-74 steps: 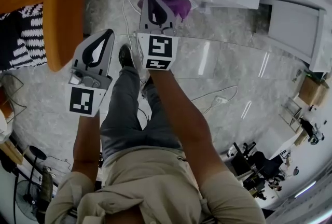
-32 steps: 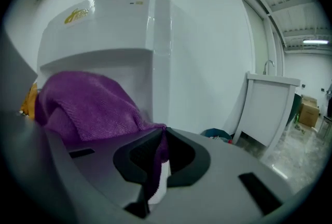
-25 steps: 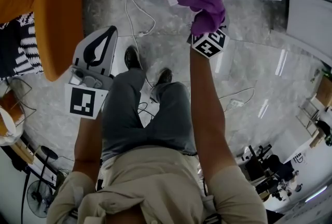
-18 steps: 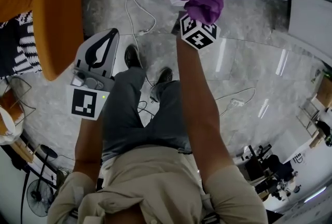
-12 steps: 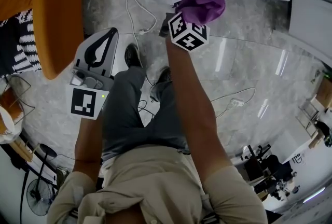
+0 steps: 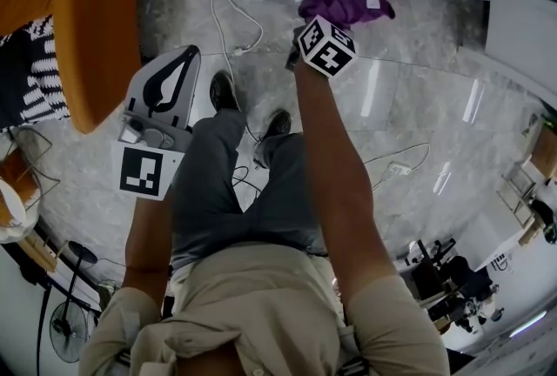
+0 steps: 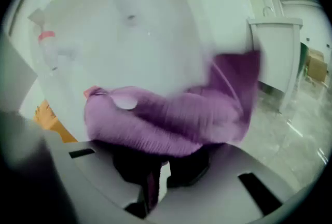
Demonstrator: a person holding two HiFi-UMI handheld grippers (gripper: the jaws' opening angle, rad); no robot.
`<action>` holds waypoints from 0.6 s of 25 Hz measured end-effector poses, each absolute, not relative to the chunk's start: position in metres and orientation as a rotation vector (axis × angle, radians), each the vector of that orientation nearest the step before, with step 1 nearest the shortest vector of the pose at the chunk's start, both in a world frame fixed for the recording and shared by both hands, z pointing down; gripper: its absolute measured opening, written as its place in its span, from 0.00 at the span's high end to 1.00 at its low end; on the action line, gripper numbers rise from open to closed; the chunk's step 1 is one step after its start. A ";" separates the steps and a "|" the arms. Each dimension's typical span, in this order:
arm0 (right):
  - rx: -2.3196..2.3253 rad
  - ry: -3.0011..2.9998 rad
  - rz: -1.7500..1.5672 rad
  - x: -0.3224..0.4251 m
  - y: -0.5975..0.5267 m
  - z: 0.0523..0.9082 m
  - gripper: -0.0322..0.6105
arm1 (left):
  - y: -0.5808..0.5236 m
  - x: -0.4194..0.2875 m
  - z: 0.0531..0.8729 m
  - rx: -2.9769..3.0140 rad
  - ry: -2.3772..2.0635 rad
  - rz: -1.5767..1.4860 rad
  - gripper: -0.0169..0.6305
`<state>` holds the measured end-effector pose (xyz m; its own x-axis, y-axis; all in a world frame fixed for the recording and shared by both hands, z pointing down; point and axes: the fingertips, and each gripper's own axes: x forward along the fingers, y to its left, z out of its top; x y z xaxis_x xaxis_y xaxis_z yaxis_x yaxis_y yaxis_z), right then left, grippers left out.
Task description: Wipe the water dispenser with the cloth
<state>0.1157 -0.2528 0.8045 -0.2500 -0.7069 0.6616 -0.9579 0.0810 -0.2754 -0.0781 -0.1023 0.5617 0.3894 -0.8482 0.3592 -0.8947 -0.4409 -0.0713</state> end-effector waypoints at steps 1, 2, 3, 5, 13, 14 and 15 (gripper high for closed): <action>1.627 -2.071 0.902 0.100 -0.260 0.794 0.90 | -0.102 -0.081 0.563 2.501 -1.582 0.530 0.95; 1.609 -2.119 0.838 0.084 -0.266 0.784 0.90 | -0.101 -0.086 0.564 2.495 -1.586 0.535 0.95; 1.598 -2.142 0.789 0.071 -0.270 0.777 0.90 | -0.101 -0.090 0.565 2.489 -1.593 0.537 0.95; 1.581 -2.153 0.742 0.053 -0.269 0.772 0.90 | -0.101 -0.099 0.566 2.476 -1.609 0.533 0.95; 1.217 -2.401 0.452 -0.040 -0.232 0.740 0.90 | -0.100 -0.107 0.570 2.455 -1.612 0.532 0.95; 1.214 -2.394 0.434 -0.035 -0.234 0.740 0.90 | -0.101 -0.106 0.569 2.459 -1.610 0.533 0.95; 1.215 -2.383 0.411 -0.027 -0.239 0.740 0.90 | -0.102 -0.106 0.569 2.464 -1.609 0.534 0.95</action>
